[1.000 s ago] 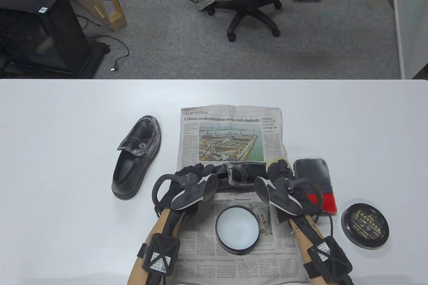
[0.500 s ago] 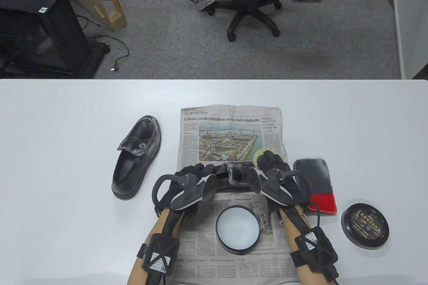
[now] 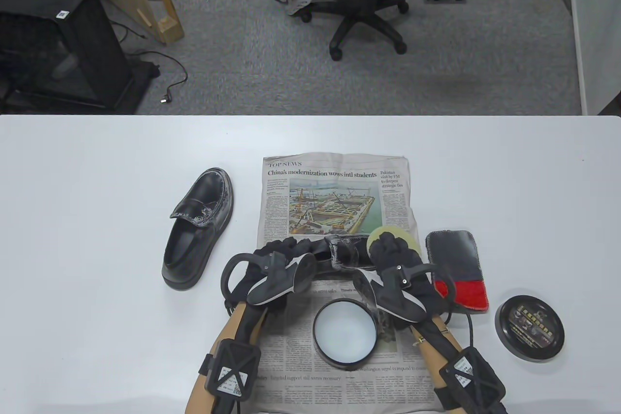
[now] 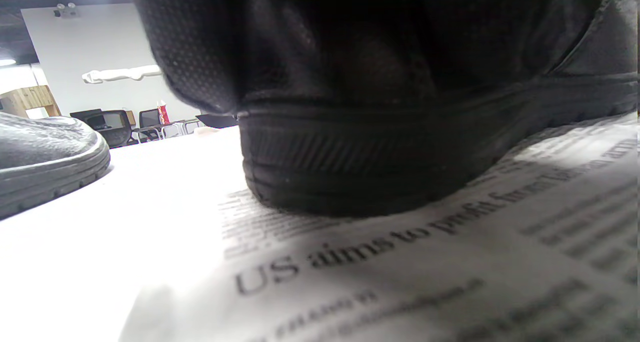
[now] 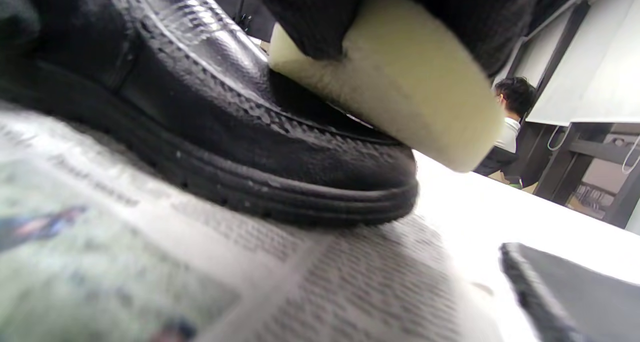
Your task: Dip and apply leather care cream with polishing sponge on shoes
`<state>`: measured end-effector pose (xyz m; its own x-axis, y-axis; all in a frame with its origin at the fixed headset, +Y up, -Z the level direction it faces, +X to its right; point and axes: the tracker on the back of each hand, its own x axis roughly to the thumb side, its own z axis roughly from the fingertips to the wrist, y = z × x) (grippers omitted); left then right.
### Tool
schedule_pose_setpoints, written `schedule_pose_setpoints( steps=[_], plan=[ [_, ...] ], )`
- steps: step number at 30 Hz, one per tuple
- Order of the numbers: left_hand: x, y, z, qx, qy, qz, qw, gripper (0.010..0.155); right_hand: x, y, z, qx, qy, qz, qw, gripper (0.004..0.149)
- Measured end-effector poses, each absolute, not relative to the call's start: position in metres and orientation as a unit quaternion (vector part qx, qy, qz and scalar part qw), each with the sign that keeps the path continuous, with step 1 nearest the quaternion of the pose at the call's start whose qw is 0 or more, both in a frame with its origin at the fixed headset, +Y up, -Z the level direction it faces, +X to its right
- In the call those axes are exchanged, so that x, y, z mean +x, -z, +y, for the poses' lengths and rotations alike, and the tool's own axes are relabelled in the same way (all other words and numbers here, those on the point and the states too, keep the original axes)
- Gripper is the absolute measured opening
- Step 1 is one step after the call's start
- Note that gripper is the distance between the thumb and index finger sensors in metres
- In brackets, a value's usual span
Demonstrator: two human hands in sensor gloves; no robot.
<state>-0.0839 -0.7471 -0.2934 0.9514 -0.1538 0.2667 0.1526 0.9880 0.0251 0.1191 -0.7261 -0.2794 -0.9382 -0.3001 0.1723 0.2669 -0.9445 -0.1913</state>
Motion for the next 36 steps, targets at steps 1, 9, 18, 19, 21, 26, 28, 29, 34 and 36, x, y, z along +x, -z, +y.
schedule_pose_setpoints(
  steps=[1,9,18,19,21,26,28,29,34,36],
  plan=[
    [-0.084,0.294,-0.747,0.001,0.076,-0.135,0.988,0.072,0.120,0.285,-0.728,-0.090,0.983,0.076,0.138,0.040],
    [-0.088,0.293,-0.747,-0.012,0.052,-0.142,0.988,0.077,0.156,0.296,-0.718,-0.045,0.986,0.046,0.153,0.041],
    [-0.112,0.287,-0.736,-0.001,-0.067,-0.172,0.983,0.065,0.261,0.296,-0.704,0.140,0.961,0.069,0.226,0.041],
    [-0.116,0.285,-0.734,0.000,-0.076,-0.172,0.982,0.062,0.276,0.298,-0.711,0.168,0.958,0.048,0.228,0.042],
    [-0.120,0.284,-0.730,0.001,-0.072,-0.170,0.983,0.057,0.297,0.300,-0.724,0.205,0.953,0.013,0.225,0.042],
    [-0.125,0.286,-0.733,-0.052,0.009,-0.150,0.987,0.059,0.330,0.295,-0.752,0.229,0.956,-0.122,0.139,0.049],
    [-0.121,0.287,-0.734,-0.040,0.000,-0.144,0.989,0.055,0.332,0.290,-0.749,0.224,0.960,-0.144,0.086,0.054],
    [-0.120,0.288,-0.734,-0.039,0.005,-0.143,0.989,0.054,0.332,0.288,-0.746,0.217,0.964,-0.130,0.077,0.056],
    [-0.118,0.284,-0.731,0.024,0.001,-0.134,0.991,0.040,0.312,0.266,-0.719,0.148,0.987,-0.047,0.046,0.063],
    [-0.120,0.279,-0.722,0.061,-0.020,-0.125,0.990,0.038,0.303,0.254,-0.711,0.117,0.992,-0.028,0.043,0.065]
  ],
)
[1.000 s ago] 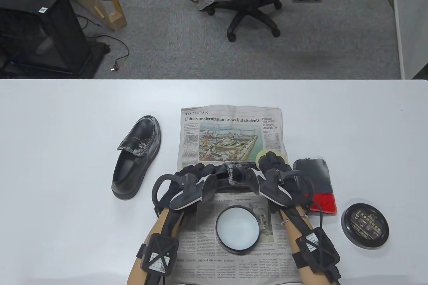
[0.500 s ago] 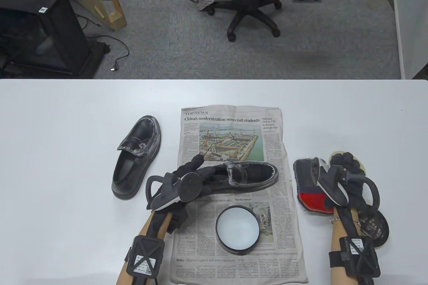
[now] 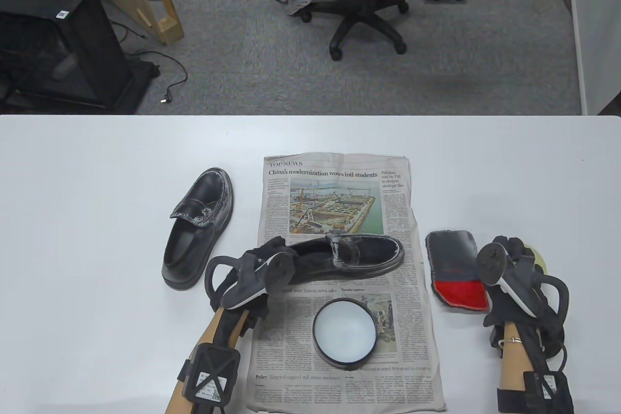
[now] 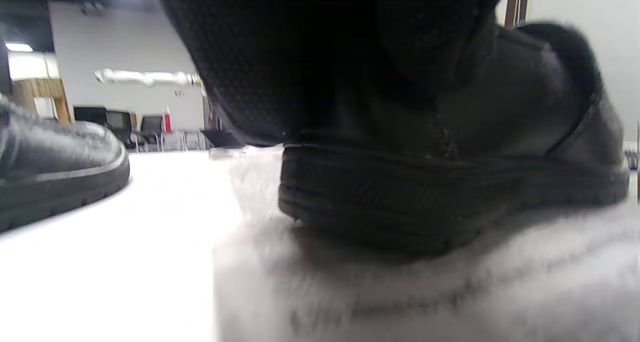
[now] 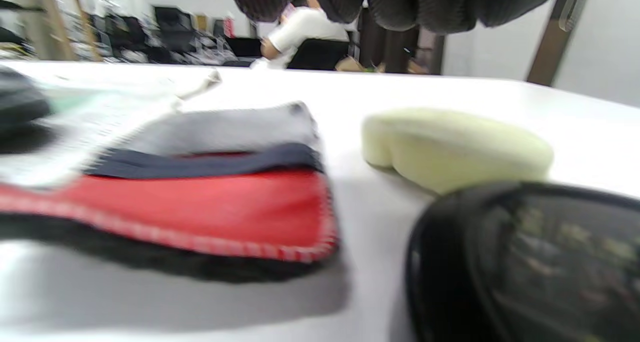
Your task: Dip and apply leather care cream with polishing sponge on shoes
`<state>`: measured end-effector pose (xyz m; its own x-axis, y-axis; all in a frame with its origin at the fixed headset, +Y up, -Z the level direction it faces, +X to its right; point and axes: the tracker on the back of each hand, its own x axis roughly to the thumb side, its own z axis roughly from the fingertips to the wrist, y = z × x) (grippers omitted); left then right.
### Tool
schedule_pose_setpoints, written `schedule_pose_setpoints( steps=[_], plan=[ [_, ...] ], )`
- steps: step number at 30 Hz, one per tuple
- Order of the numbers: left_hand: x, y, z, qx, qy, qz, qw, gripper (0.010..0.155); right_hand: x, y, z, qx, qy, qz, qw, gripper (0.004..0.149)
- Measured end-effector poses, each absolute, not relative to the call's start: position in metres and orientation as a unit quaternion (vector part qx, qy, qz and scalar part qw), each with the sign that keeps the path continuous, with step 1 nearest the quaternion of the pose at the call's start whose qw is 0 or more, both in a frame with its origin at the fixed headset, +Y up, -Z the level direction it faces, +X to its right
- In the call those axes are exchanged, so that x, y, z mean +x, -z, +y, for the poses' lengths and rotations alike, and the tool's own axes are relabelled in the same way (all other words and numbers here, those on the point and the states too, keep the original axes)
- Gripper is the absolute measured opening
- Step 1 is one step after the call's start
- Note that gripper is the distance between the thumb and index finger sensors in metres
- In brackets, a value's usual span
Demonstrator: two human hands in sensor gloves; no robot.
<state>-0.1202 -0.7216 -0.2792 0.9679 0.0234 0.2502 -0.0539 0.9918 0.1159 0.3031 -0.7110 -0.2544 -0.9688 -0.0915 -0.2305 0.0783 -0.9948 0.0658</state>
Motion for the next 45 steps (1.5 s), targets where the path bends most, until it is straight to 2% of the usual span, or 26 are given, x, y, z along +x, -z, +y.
schedule_pose_setpoints(
  steps=[4,7,12,18,23,29,33,36,39,41,43,45],
  plan=[
    [-0.142,0.265,-0.694,0.117,-0.023,-0.084,0.989,0.037,0.287,0.229,-0.704,0.052,0.998,-0.008,0.031,0.071],
    [-0.175,0.248,-0.669,0.168,-0.052,-0.025,0.984,0.038,0.277,0.215,-0.707,0.018,1.000,-0.002,0.024,0.072],
    [-0.247,0.218,-0.643,0.237,-0.073,0.111,0.962,0.038,0.264,0.211,-0.712,-0.007,0.999,-0.005,0.044,0.076],
    [-0.322,0.210,-0.661,0.231,-0.082,0.261,0.934,0.038,0.268,0.212,-0.717,0.008,0.998,-0.008,0.055,0.078],
    [-0.343,0.221,-0.695,0.163,-0.058,0.317,0.932,0.039,0.281,0.213,-0.718,0.041,0.998,-0.011,0.055,0.080],
    [-0.340,0.231,-0.718,0.106,-0.012,0.326,0.939,0.039,0.296,0.216,-0.726,0.077,0.994,-0.055,0.061,0.082],
    [-0.336,0.234,-0.723,0.083,-0.058,0.298,0.949,0.042,0.309,0.219,-0.732,0.109,0.987,-0.106,0.056,0.087],
    [-0.331,0.239,-0.727,0.014,-0.049,0.264,0.963,0.043,0.323,0.221,-0.740,0.148,0.976,-0.151,0.053,0.092],
    [-0.330,0.239,-0.725,0.012,-0.047,0.261,0.964,0.046,0.334,0.223,-0.750,0.176,0.964,-0.189,0.055,0.097],
    [-0.330,0.236,-0.722,0.024,-0.063,0.254,0.965,0.055,0.340,0.224,-0.756,0.183,0.960,-0.210,0.031,0.098],
    [-0.324,0.232,-0.712,0.079,-0.069,0.254,0.962,0.068,0.342,0.226,-0.755,0.197,0.957,-0.208,0.051,0.099],
    [-0.311,0.227,-0.698,0.136,-0.065,0.227,0.962,0.073,0.344,0.226,-0.757,0.204,0.954,-0.215,0.051,0.101]
  ],
)
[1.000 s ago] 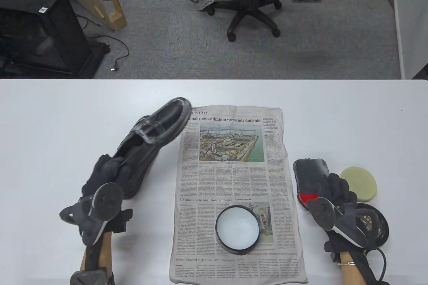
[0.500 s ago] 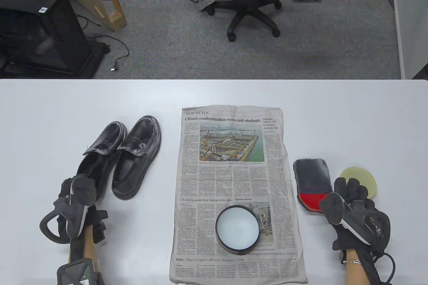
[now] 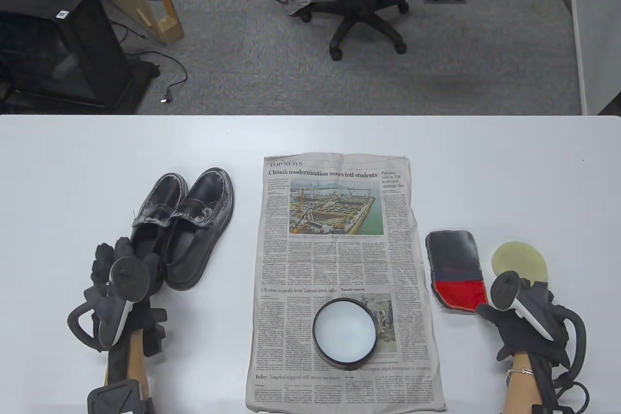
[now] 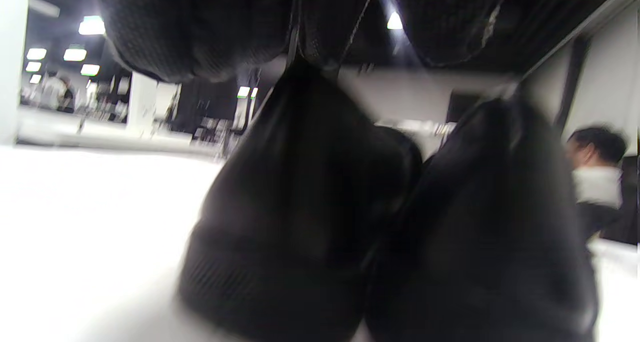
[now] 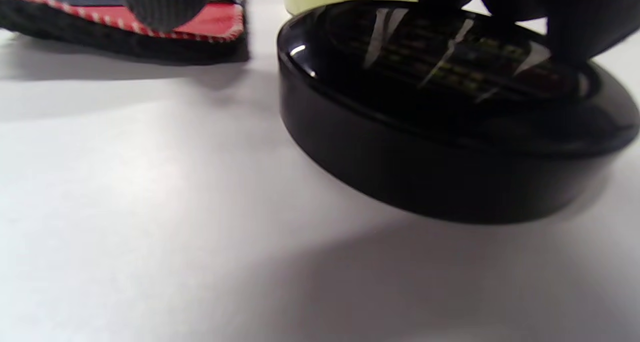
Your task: Dip and apply leather care cream with polishing sponge on shoes
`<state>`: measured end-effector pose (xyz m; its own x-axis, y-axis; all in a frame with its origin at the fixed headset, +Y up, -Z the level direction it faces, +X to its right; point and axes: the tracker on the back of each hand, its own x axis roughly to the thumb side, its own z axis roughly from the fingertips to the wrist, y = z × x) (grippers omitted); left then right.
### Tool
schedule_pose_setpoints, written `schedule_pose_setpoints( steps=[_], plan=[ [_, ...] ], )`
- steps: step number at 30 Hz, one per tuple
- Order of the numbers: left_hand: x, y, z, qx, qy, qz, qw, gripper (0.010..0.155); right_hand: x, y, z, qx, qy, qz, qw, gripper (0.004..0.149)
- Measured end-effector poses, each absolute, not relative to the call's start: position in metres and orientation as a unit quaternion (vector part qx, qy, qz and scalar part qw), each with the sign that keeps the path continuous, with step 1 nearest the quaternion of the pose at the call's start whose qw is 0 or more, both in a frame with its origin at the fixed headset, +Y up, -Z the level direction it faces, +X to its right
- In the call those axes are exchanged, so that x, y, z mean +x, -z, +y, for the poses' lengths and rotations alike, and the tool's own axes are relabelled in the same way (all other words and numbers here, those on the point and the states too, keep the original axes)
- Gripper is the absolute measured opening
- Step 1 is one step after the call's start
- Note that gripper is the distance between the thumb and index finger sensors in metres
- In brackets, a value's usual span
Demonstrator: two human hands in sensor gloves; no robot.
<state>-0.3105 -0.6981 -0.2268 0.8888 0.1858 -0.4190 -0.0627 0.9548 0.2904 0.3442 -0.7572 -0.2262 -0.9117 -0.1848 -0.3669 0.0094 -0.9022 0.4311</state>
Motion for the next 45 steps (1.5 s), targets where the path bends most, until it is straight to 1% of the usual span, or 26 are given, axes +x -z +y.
schedule_pose_setpoints(
  steps=[1,2,3,4,5,6,8,10,12,15,19,24,26,27,28,30,31,32,33,34,35,36,38,41,43,45],
  plan=[
    [-0.304,0.225,-0.693,0.148,-0.068,0.210,0.964,0.075,0.345,0.226,-0.758,0.206,0.952,-0.219,0.054,0.102],
    [-0.293,0.223,-0.686,0.161,-0.087,0.178,0.967,0.076,0.347,0.226,-0.759,0.211,0.950,-0.224,0.056,0.104],
    [-0.277,0.221,-0.682,0.171,-0.126,0.132,0.968,0.078,0.349,0.225,-0.760,0.216,0.948,-0.224,0.058,0.106],
    [-0.268,0.220,-0.680,0.172,-0.150,0.099,0.968,0.079,0.350,0.225,-0.760,0.219,0.948,-0.223,0.060,0.107],
    [-0.249,0.220,-0.679,0.162,-0.193,0.037,0.967,0.079,0.352,0.224,-0.760,0.222,0.948,-0.222,0.062,0.110],
    [-0.238,0.219,-0.680,0.151,-0.213,0.006,0.965,0.081,0.354,0.223,-0.759,0.225,0.947,-0.221,0.059,0.112],
    [-0.196,0.217,-0.687,0.093,-0.251,-0.117,0.956,0.086,0.360,0.220,-0.756,0.236,0.948,-0.212,0.039,0.115],
    [-0.160,0.213,-0.700,0.031,-0.239,-0.197,0.950,0.092,0.365,0.218,-0.755,0.248,0.945,-0.212,0.022,0.117],
    [-0.132,0.211,-0.715,-0.030,-0.202,-0.264,0.943,0.101,0.371,0.216,-0.757,0.261,0.939,-0.222,0.013,0.112],
    [-0.107,0.209,-0.736,-0.093,-0.150,-0.310,0.934,0.110,0.380,0.214,-0.760,0.273,0.934,-0.230,-0.026,0.112],
    [-0.091,0.207,-0.763,-0.163,-0.097,-0.333,0.924,0.113,0.388,0.214,-0.768,0.294,0.922,-0.252,-0.017,0.117],
    [-0.086,0.207,-0.777,-0.198,-0.061,-0.330,0.921,0.112,0.397,0.209,-0.767,0.314,0.919,-0.234,-0.039,0.125],
    [-0.085,0.207,-0.780,-0.203,-0.063,-0.329,0.920,0.110,0.397,0.207,-0.759,0.317,0.924,-0.207,-0.053,0.127],
    [-0.085,0.206,-0.781,-0.203,-0.060,-0.329,0.920,0.109,0.395,0.207,-0.752,0.316,0.928,-0.192,-0.040,0.127],
    [-0.084,0.206,-0.781,-0.206,-0.054,-0.332,0.919,0.109,0.389,0.206,-0.742,0.302,0.939,-0.165,-0.026,0.127],
    [-0.083,0.207,-0.782,-0.211,-0.059,-0.329,0.918,0.108,0.367,0.205,-0.722,0.226,0.967,-0.111,-0.038,0.127],
    [-0.082,0.207,-0.782,-0.216,-0.062,-0.327,0.918,0.107,0.347,0.205,-0.712,0.165,0.981,-0.085,-0.053,0.127],
    [-0.082,0.207,-0.783,-0.219,-0.063,-0.326,0.917,0.107,0.329,0.205,-0.707,0.104,0.990,-0.074,-0.061,0.126],
    [-0.082,0.207,-0.783,-0.219,-0.062,-0.326,0.917,0.107,0.307,0.205,-0.703,0.026,0.996,-0.063,-0.062,0.126],
    [-0.082,0.207,-0.783,-0.218,-0.061,-0.326,0.918,0.107,0.283,0.205,-0.701,-0.042,0.995,-0.058,-0.072,0.126],
    [-0.082,0.207,-0.783,-0.218,-0.061,-0.326,0.918,0.107,0.251,0.205,-0.700,-0.113,0.988,-0.073,-0.071,0.126],
    [-0.082,0.207,-0.783,-0.219,-0.062,-0.326,0.918,0.107,0.223,0.203,-0.701,-0.166,0.981,-0.083,-0.052,0.126],
    [-0.082,0.207,-0.783,-0.220,-0.063,-0.325,0.917,0.107,0.173,0.200,-0.704,-0.245,0.965,-0.092,0.000,0.126],
    [-0.082,0.207,-0.783,-0.222,-0.063,-0.325,0.917,0.107,0.115,0.194,-0.714,-0.330,0.936,-0.116,0.050,0.125],
    [-0.082,0.207,-0.783,-0.223,-0.064,-0.325,0.917,0.107,0.092,0.194,-0.720,-0.355,0.923,-0.128,0.075,0.125],
    [-0.082,0.207,-0.783,-0.223,-0.065,-0.324,0.917,0.107,0.080,0.194,-0.725,-0.367,0.916,-0.140,0.081,0.125]
  ],
)
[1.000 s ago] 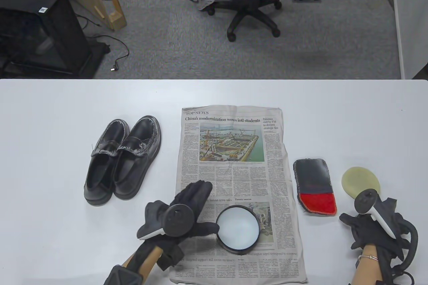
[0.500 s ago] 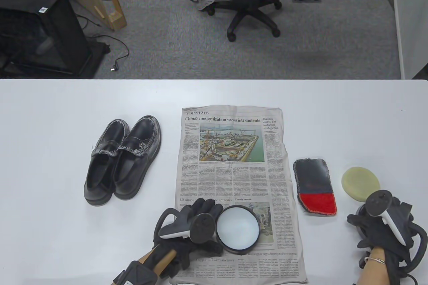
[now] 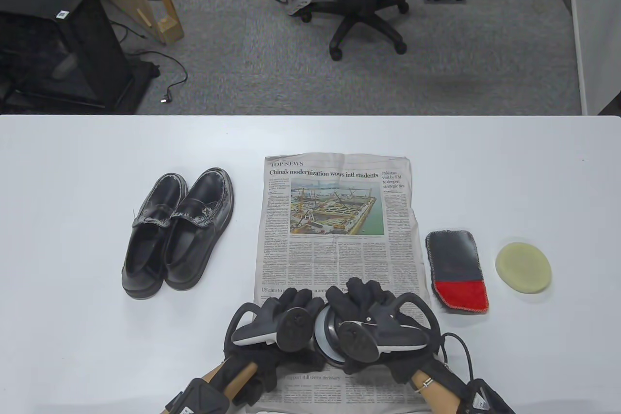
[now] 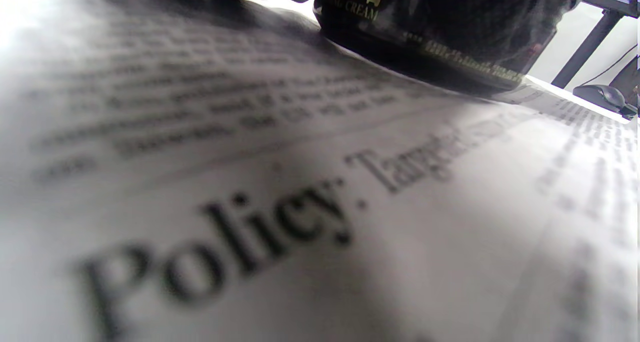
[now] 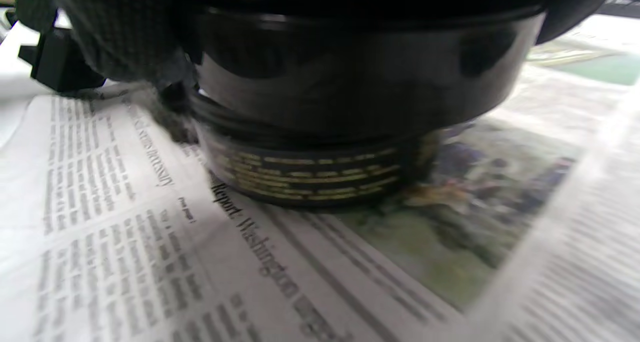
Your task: Dip and apply leather care cream with polishing sponge on shoes
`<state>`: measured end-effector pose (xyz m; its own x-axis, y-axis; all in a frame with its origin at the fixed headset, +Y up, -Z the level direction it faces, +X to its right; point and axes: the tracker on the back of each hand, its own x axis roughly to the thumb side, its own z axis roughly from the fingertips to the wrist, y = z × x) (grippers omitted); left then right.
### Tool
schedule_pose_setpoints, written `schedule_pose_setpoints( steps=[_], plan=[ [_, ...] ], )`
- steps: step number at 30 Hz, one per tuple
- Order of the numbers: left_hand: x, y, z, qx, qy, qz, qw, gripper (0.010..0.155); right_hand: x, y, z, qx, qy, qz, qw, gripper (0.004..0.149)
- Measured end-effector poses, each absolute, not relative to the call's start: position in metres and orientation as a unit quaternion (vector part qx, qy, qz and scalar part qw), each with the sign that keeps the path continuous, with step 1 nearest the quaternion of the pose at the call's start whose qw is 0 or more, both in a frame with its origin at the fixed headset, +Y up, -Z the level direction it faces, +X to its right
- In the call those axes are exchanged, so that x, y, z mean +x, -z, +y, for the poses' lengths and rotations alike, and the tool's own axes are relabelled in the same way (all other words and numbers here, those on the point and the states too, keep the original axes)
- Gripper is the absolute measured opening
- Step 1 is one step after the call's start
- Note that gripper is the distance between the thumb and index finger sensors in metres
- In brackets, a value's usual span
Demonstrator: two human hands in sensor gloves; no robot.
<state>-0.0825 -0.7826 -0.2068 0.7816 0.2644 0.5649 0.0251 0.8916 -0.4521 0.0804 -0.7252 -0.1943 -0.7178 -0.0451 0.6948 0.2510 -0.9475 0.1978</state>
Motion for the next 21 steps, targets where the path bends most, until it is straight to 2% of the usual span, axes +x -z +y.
schedule_pose_setpoints(
  steps=[7,17,21],
  plan=[
    [-0.083,0.207,-0.783,-0.226,-0.068,-0.323,0.916,0.106,0.065,0.193,-0.731,-0.369,0.911,-0.144,0.110,0.123],
    [-0.083,0.207,-0.783,-0.228,-0.069,-0.321,0.917,0.106,0.064,0.181,-0.729,-0.321,0.924,-0.123,0.170,0.113],
    [-0.083,0.207,-0.783,-0.228,-0.070,-0.321,0.916,0.106,0.074,0.185,-0.712,-0.351,0.924,-0.121,0.094,0.105]
  ],
)
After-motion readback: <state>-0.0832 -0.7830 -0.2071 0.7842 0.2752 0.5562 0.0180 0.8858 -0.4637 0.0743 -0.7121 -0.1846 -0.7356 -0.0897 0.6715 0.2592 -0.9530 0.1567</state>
